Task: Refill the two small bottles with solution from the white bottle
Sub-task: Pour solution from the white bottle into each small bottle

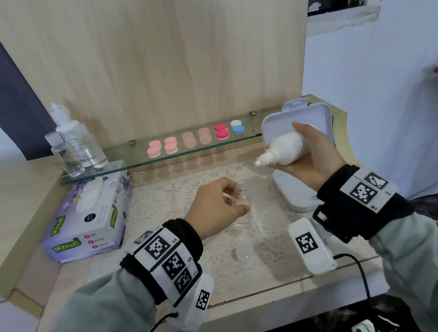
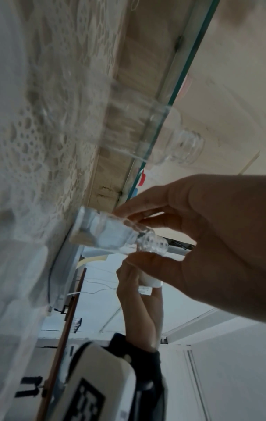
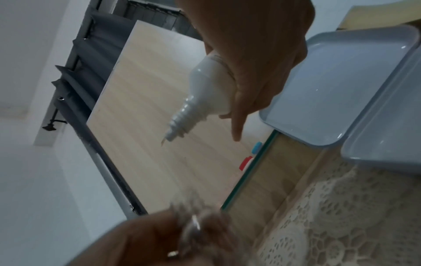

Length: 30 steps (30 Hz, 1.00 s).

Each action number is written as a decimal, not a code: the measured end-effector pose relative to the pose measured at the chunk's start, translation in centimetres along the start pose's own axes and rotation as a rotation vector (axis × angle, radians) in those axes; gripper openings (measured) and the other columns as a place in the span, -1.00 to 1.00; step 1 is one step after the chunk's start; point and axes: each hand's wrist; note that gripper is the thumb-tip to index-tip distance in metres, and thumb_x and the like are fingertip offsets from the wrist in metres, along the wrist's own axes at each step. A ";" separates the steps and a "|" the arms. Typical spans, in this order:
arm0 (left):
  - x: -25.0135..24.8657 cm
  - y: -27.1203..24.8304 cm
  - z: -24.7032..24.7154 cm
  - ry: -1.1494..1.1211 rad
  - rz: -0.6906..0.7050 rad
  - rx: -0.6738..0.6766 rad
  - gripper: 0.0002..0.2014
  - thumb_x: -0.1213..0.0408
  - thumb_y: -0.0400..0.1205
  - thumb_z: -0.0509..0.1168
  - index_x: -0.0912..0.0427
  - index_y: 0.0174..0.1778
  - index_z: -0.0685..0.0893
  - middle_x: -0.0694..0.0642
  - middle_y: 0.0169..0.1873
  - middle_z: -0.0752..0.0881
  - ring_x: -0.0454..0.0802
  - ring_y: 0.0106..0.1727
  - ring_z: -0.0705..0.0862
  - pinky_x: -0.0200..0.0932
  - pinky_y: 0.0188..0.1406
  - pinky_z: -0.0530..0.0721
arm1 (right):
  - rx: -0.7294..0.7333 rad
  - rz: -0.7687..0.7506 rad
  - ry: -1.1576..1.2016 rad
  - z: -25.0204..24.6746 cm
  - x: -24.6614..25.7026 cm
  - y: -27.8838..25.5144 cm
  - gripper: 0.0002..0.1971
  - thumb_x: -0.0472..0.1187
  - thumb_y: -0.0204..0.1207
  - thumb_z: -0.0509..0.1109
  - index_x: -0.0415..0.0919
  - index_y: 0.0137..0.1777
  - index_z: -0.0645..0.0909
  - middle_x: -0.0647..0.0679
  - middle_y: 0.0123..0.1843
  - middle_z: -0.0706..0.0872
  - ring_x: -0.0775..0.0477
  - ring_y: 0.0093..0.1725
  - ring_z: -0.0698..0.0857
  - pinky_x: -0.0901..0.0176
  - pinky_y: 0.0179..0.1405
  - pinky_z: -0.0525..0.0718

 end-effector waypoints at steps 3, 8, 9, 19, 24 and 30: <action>0.4 0.0 0.5 0.092 -0.033 0.030 -0.71 0.36 0.41 0.40 0.23 0.03 0.56 0.08 -0.04 0.62 0.04 -0.11 0.63 -0.17 -0.13 0.63 | -0.015 -0.006 0.000 -0.7 0.5 -0.3 -0.82 -0.11 0.61 0.20 -0.22 -0.10 0.37 -0.24 -0.12 0.54 -0.16 -0.16 0.67 -0.12 -0.17 0.74; 1.0 0.3 0.8 0.140 -0.080 0.030 -0.67 0.39 0.40 0.37 0.26 0.07 0.53 0.21 0.08 0.65 0.17 0.03 0.65 0.03 0.04 0.65 | -0.021 -0.043 -0.036 -1.6 1.1 -0.5 -0.84 -0.11 0.61 0.21 -0.20 -0.09 0.40 -0.22 -0.09 0.54 -0.14 -0.11 0.67 -0.11 -0.04 0.71; 1.1 0.4 0.8 0.140 -0.080 0.033 -0.65 0.39 0.40 0.38 0.25 0.10 0.53 0.21 0.10 0.64 0.15 0.04 0.65 0.02 0.06 0.65 | -0.023 -0.042 -0.041 -1.7 1.1 -0.5 -0.84 -0.11 0.60 0.21 -0.20 -0.10 0.40 -0.21 -0.11 0.53 -0.14 -0.11 0.66 -0.10 -0.05 0.71; -1.1 -1.3 -1.8 0.112 0.097 -0.094 -0.58 0.31 0.51 0.36 0.16 0.30 0.52 0.05 0.31 0.59 -0.07 0.28 0.56 -0.21 0.26 0.57 | 0.007 0.015 0.026 -0.4 0.3 -0.4 -0.80 -0.11 0.59 0.23 -0.26 -0.13 0.39 -0.21 -0.16 0.51 -0.16 -0.14 0.63 -0.12 -0.26 0.75; 0.2 -2.2 -5.9 0.140 0.059 -0.203 -0.63 0.22 0.50 0.37 0.09 0.23 0.58 0.00 0.26 0.63 -0.09 0.21 0.59 -0.09 0.26 0.58 | 0.059 0.028 -0.003 1.2 -0.6 0.4 -0.77 -0.11 0.58 0.22 -0.30 0.02 0.41 -0.20 -0.14 0.50 -0.16 -0.10 0.61 -0.09 -0.37 0.79; 4.9 -2.9 -7.4 0.186 -0.167 0.033 -0.35 0.15 0.39 0.49 0.09 0.39 0.43 0.01 0.38 0.52 -0.09 0.31 0.50 -0.22 0.24 0.48 | 0.107 0.046 -0.023 3.0 -2.1 0.9 -0.80 -0.11 0.60 0.20 -0.27 -0.04 0.42 -0.18 -0.19 0.52 -0.13 -0.18 0.63 0.00 -0.37 0.79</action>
Point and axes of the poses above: each hand's wrist, its own y-axis towards the middle knuckle, its own z-axis out of the palm, x = y × z
